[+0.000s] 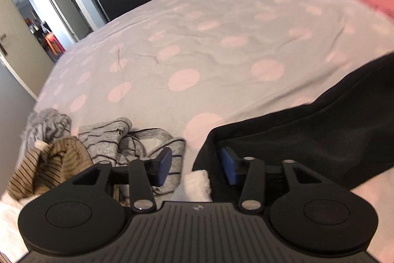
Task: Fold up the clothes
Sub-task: 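Lay the jeans flat on the bed and open both tools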
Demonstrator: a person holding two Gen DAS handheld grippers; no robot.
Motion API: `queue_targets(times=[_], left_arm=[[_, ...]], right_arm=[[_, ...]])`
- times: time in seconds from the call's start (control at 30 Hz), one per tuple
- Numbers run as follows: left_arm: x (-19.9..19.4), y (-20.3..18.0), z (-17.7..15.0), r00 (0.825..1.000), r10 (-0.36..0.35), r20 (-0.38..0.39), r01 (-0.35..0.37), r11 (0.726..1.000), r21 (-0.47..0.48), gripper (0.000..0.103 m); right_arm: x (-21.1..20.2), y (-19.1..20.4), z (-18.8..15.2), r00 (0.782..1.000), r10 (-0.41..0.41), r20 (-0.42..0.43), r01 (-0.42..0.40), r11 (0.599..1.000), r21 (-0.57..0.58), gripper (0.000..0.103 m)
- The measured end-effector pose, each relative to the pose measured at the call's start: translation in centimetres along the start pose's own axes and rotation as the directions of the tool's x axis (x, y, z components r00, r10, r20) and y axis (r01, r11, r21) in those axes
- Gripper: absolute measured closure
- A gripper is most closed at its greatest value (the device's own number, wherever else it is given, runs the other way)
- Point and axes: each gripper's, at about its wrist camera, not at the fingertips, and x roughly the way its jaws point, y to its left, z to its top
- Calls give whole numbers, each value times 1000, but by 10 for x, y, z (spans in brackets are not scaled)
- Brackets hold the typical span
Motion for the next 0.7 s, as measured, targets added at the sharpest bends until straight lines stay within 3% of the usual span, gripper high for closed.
queue_targets(times=[0.03,0.1,0.2,0.23,0.33,0.5,0.6,0.7], left_arm=[[-16,4,-1,999,-33,19,33,999,-11,56],[-50,13,-5,994,-90,62,92,996,-24,52],[-102,31,-18,988,-94,118,97,995,-15,45],[-118,38,-26,988,-86,125,88,996,-13,39],[-161,61,-51,989,-63,131,65,998,-14,35],[-202,101,-115,996,-50,71,54,997,-59,35],[-210,114,-154,995,-85,56,89,992,-88,35],[-205,112,-182,994,-97,42,101,991,-92,29]], right_arm=[[-27,0,-10,1000,-4,19,4,1000,20,42],[-69,1,-23,999,13,52,-16,998,56,25],[-115,2,-34,993,75,95,-85,991,107,21],[-130,3,-38,989,95,110,-109,986,123,21],[-175,4,-50,976,153,157,-179,969,169,21],[-251,5,-69,940,241,240,-298,925,235,21],[-297,7,-80,912,287,292,-367,891,269,21],[-327,15,-94,912,284,296,-372,877,305,21]])
